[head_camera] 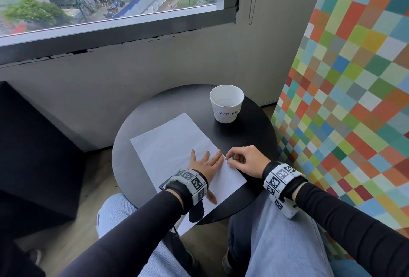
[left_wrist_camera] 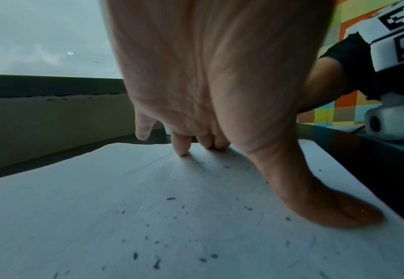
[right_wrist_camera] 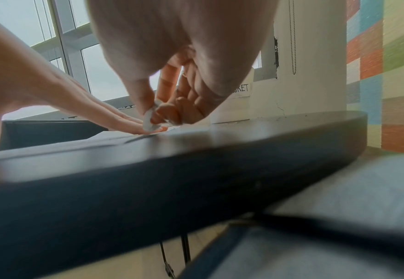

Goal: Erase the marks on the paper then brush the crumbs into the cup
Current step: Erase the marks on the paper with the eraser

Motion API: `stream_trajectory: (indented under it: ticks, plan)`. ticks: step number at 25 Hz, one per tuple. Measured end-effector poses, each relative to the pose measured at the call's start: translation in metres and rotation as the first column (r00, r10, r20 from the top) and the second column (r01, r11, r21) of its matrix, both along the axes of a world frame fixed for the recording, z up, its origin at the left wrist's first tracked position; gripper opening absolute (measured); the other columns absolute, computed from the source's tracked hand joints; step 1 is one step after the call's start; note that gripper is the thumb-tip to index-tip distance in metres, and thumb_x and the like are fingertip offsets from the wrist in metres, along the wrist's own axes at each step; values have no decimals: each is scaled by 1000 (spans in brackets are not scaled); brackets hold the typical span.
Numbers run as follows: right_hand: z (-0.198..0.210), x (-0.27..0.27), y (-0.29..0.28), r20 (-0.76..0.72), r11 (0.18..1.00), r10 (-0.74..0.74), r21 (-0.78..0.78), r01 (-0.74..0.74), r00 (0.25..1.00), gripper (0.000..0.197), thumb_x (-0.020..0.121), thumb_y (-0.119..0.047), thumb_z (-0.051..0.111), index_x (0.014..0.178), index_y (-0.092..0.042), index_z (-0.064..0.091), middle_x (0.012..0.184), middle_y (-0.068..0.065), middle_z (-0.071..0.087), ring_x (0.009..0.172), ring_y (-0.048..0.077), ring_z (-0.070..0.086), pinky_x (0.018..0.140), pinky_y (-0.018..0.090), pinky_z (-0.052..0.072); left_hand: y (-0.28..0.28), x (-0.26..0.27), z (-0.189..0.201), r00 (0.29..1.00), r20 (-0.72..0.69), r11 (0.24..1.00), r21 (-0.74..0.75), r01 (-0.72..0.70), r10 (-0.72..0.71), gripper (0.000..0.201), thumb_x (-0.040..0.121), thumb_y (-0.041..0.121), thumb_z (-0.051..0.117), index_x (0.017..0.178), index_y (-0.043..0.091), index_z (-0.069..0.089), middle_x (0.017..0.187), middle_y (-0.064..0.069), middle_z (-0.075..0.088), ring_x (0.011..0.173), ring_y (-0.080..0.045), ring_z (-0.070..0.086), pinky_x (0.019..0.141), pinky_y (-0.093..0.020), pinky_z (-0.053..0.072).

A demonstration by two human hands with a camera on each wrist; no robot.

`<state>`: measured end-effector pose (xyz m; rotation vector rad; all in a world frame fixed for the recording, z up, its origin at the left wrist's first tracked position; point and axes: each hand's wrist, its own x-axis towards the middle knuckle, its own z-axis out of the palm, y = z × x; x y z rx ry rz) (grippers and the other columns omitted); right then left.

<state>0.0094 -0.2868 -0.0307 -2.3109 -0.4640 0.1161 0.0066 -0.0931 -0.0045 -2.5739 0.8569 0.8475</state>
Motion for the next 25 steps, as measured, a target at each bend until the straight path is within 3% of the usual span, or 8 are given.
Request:
stream_trajectory:
  ticks: [3,7,11,21,25]
  plan:
    - [0,0,-3,-59,998,61,-31,-63,996,5,81,-18,70,86,-16,73,59,-7,54,57,5,50,59,10,38,0,-1,0,1000,-2,1000,-1,-1,1,139,67,66,77,155,17,-19,163,1,-22,152,-31,-7,114,-70,-1]
    - [-1,3,-4,-10,1000,-11,-14,11,1000,4,82,-19,71,85,-18,73,62,-3,60,57,7,51,59,11,39,1,1,0,1000,-9,1000,-10,0,0,139,67,65,78,155,17,-19,163,1,-22,152,-32,-7,114,-70,-2]
    - [-1,0,-4,-51,999,45,-19,-46,998,4,80,-15,70,81,-17,74,61,4,62,57,8,51,58,11,39,1,-1,1,1000,-9,1000,-8,-8,8,138,68,64,78,155,17,-18,163,1,-21,152,-32,-7,114,-69,-2]
    - [-1,0,0,-5,1000,26,4,-26,1000,7,83,-22,71,87,-17,73,64,-7,60,61,6,53,61,9,39,-1,0,2,1000,-13,1000,-8,-8,8,138,69,63,78,155,18,-21,163,1,-22,151,-32,-9,114,-69,-3]
    - [-2,1,1,-37,998,59,-11,-60,998,7,82,-22,70,85,-18,73,65,-5,63,61,7,54,60,11,40,-1,0,2,1000,-11,1000,-4,-11,11,137,69,63,78,155,18,-20,163,1,-22,151,-32,-9,114,-68,-3]
